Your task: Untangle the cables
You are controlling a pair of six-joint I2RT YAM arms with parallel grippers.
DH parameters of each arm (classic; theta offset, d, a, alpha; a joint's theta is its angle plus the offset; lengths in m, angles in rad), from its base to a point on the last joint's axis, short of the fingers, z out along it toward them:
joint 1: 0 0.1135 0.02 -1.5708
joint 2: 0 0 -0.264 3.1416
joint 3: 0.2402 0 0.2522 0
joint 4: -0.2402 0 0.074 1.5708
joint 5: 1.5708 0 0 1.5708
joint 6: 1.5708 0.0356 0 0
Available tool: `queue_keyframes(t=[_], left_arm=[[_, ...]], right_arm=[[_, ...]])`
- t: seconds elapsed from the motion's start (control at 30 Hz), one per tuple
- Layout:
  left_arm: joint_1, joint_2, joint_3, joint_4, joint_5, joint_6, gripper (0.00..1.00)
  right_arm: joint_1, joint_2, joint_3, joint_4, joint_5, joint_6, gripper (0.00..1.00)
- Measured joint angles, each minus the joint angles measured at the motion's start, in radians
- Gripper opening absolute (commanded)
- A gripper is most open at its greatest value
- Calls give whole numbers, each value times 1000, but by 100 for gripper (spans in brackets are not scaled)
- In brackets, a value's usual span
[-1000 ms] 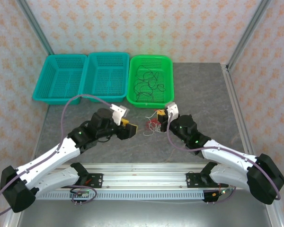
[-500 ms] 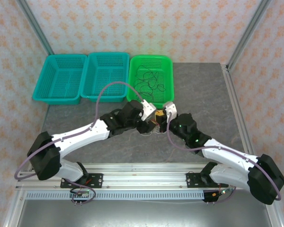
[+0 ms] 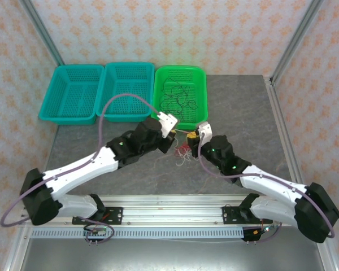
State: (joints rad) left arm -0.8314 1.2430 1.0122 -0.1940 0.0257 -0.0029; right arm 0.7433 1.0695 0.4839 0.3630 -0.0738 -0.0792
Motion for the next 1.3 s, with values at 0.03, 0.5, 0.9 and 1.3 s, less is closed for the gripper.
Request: queue_keyframes(t=[0.03,0.5,0.9,1.3], left_arm=[[0,-32,0,0,9,-8,0],[101,-340,8,-64,-38,-153,0],[270,-412,-35,-118,-67,-341,0],[270,-390,-142,-151,8,-389,0]], right_arm=[[0,24,6,-8,31,11,15],[-137,92,-100,-100,361,376,15],[-309,-233,-303,-108,370,564,0],[-309,-312,-285,-86,182,370,3]])
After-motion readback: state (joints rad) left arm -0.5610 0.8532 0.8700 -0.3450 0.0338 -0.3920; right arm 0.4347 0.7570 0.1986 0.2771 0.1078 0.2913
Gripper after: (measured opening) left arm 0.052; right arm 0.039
